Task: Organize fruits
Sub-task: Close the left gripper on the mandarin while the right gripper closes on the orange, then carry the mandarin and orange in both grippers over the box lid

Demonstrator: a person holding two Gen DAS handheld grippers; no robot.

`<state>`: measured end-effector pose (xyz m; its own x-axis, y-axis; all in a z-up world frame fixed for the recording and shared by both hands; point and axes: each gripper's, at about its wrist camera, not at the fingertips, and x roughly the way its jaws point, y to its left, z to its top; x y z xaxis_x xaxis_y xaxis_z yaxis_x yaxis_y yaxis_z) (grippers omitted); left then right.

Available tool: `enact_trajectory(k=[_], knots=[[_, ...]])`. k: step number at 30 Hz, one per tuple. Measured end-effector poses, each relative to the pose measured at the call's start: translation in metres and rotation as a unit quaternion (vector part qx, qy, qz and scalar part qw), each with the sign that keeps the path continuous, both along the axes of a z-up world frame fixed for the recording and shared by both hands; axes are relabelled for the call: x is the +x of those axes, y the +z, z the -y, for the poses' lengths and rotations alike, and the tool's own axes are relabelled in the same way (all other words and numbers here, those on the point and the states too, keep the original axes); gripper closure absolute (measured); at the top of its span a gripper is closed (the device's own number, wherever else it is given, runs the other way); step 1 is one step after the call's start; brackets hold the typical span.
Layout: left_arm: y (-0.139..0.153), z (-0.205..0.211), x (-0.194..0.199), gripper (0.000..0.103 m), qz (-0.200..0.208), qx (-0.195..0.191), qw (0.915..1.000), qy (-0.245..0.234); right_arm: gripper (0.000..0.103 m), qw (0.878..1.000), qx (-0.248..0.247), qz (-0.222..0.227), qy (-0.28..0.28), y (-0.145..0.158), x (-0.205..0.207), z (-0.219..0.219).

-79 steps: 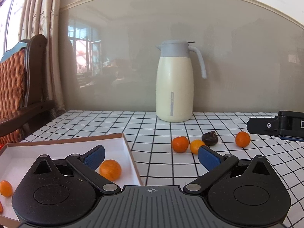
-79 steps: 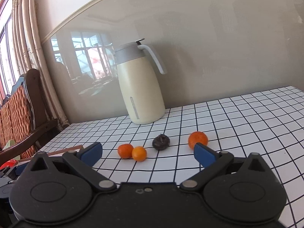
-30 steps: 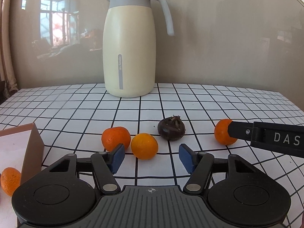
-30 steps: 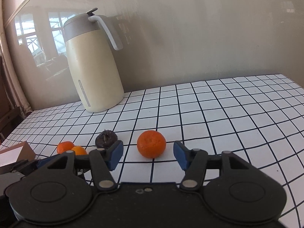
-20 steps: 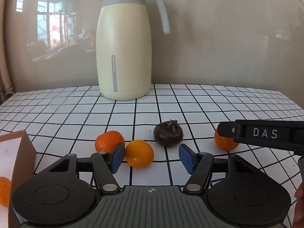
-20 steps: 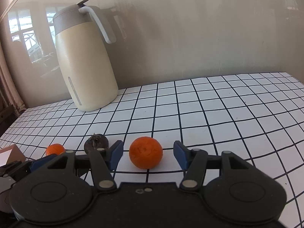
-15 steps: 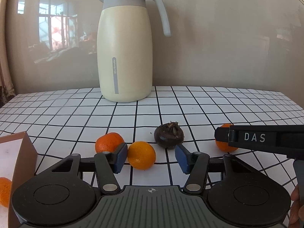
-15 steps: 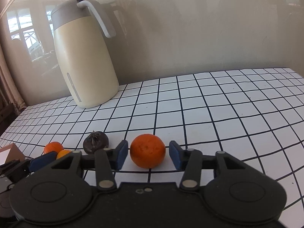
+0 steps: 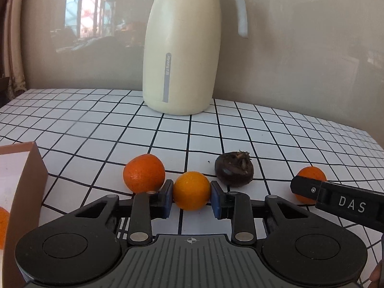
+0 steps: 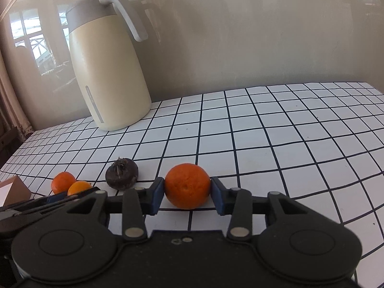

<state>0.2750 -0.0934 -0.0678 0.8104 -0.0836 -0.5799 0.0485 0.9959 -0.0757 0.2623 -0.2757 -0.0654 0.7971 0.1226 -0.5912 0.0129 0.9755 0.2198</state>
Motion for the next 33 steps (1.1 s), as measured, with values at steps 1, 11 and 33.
enact_trajectory(k=[1, 11, 33], knots=[[0.000, 0.000, 0.000, 0.071, 0.001, 0.001, 1.0000, -0.001, 0.069, 1.000, 0.000, 0.000, 0.001, 0.000, -0.001, 0.000], [0.002, 0.000, -0.016, 0.071, 0.012, 0.012, 0.9997, -0.016, 0.070, 1.000, -0.004, 0.010, 0.004, 0.006, -0.006, 0.001], [0.024, -0.005, -0.086, 0.071, 0.042, 0.040, 0.9967, -0.056, 0.070, 0.998, -0.012, 0.014, 0.060, 0.023, -0.065, -0.021]])
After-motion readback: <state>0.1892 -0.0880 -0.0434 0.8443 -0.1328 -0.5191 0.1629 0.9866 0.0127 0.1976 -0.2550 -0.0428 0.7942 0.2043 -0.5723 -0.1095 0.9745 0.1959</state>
